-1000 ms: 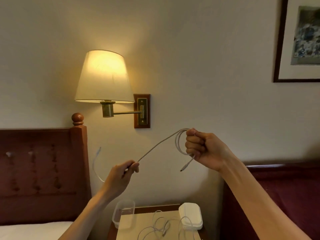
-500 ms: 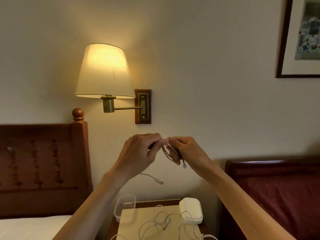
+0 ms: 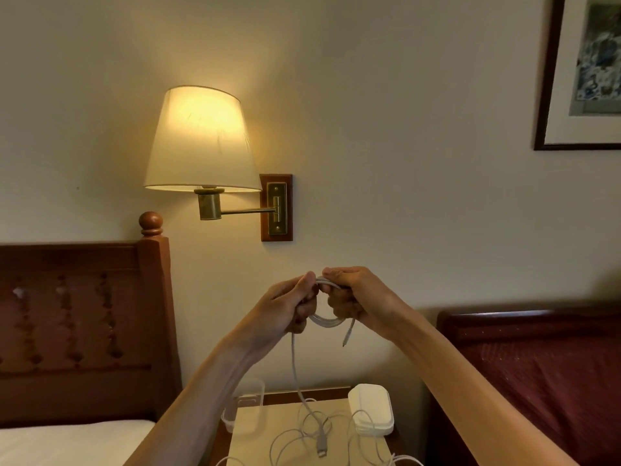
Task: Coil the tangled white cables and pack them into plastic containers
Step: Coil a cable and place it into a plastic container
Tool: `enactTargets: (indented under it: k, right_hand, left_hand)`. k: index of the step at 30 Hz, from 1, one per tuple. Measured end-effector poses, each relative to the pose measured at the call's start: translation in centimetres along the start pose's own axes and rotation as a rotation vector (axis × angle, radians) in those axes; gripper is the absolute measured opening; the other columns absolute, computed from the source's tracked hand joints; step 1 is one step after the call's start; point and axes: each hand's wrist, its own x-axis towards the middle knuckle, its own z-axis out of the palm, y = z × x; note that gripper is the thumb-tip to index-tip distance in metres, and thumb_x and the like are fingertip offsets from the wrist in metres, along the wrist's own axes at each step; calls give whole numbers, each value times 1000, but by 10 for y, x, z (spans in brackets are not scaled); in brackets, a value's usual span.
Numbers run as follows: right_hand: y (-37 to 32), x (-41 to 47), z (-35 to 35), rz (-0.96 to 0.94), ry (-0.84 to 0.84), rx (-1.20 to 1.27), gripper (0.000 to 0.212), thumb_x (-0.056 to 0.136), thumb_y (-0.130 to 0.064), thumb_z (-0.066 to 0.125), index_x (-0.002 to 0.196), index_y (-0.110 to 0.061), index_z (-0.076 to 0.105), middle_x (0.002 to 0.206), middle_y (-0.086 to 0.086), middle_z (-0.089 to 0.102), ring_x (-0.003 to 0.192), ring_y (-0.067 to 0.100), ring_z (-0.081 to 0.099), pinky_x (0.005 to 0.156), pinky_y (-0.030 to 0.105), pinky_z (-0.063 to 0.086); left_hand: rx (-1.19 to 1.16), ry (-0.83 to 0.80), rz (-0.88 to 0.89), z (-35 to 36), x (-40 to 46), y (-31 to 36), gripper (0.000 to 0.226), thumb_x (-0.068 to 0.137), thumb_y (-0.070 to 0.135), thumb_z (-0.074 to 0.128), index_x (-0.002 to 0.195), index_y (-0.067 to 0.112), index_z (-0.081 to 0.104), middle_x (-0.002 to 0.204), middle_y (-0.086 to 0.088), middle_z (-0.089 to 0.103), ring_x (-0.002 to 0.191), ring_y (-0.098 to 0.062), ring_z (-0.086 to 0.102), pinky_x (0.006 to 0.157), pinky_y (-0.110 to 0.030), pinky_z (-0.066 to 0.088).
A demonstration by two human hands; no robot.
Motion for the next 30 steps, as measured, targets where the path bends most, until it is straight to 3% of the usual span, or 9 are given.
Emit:
enactTargets:
  k: [4,7,9,12,17,20,24,28,30]
  right_hand:
    - [8,3,5,5,73,29,41,106,-24,32,76,-8,55,51,-5,38,47,11,33,49,22,35]
    - [15,3,15,-69,233,-217,41,105,-28,35,87,-7,64,65,1,59,62,14,57,68,28,52]
    - [22,4,19,-159,351,-375,36,103,-29,39,96,-11,68,82,1,68,79,14,65,79,27,53]
    - [28,1,9,-280,438,-561,24,100,-25,49,97,-15,71,84,-3,69,79,11,64,73,20,52]
    - [38,-7,-1,-233,420,-650,15,94,-22,60,96,-18,74,78,-12,67,70,4,63,65,6,47]
    - [32,-8,1,-145,431,-368,15,92,-20,62,94,-12,74,77,0,70,61,9,65,61,13,52]
    - [21,-10,12,-112,425,8,17,90,-14,62,99,-2,70,84,12,73,72,20,74,72,27,60]
    - [26,-8,24,-206,483,-48,10,89,-10,63,96,-6,69,86,9,72,73,18,74,74,28,60]
    - [35,-5,27,-294,535,-207,5,88,-14,66,92,-12,69,83,0,71,72,9,71,72,21,58]
  left_hand:
    - [346,198,128,8,8,-5,45,102,42,33,72,14,51,56,9,40,52,-5,35,51,-16,31]
    - [473,325,257,14,12,-13,42,103,34,33,73,17,57,60,12,51,56,-1,50,58,-11,38]
    - [519,399,321,15,15,-20,40,103,34,34,80,16,63,67,10,60,65,-1,59,62,-10,43]
    - [535,487,366,7,17,-26,39,102,34,37,73,19,56,57,9,49,53,-6,48,52,-16,37]
    - [542,548,367,-5,17,-29,41,101,36,37,67,18,51,53,4,44,51,-9,44,50,-22,34]
    - [582,574,354,-2,18,-33,37,101,35,39,66,26,48,53,9,43,50,-6,45,48,-17,32]
    - [597,579,333,-1,19,-42,37,101,35,39,72,20,56,56,6,48,55,-6,49,50,-18,35]
    - [554,583,315,2,19,-40,41,102,34,38,76,11,60,61,-1,54,58,-7,49,52,-17,36]
    - [508,574,286,2,18,-36,42,102,36,37,72,14,56,60,-2,50,53,-5,44,50,-15,34]
